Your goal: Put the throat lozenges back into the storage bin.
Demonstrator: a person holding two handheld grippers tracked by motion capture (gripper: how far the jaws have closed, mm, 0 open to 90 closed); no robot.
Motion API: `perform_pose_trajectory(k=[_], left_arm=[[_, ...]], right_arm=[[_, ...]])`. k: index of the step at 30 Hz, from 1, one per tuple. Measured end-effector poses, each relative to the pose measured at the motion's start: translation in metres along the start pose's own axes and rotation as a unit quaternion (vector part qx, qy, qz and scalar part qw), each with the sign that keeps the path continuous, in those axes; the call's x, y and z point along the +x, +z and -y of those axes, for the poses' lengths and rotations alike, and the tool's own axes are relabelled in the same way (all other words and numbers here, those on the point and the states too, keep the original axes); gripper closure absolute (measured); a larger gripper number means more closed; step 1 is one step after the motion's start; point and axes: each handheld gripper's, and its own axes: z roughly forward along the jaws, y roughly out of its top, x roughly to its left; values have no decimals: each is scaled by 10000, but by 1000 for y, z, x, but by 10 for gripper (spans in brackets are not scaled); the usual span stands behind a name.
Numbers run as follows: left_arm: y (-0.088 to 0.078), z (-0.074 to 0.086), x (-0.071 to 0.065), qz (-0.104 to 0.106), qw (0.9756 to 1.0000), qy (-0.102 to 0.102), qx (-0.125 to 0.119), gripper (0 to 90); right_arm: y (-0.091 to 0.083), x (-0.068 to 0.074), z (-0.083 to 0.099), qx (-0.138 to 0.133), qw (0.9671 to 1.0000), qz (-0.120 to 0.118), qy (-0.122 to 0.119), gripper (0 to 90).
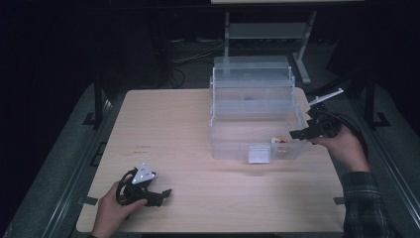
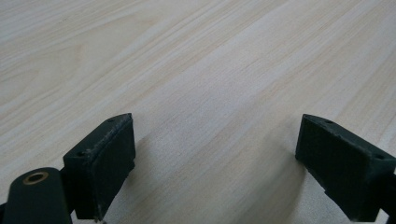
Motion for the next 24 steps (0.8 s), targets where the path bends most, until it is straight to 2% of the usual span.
perform_pose_trajectory(k=[12,19,24], left_arm=[[0,0,0,-7,10000,11,-4,112],[0,0,0,-2,10000,6,-1,112],[0,0,0,-1,10000,1,0,112]], right_arm=[[-17,13,27,-220,9997,38,-33,132],[-16,20,46,-225,9997,60,-5,120],[-15,24,57,-332,9994,93,6,120]])
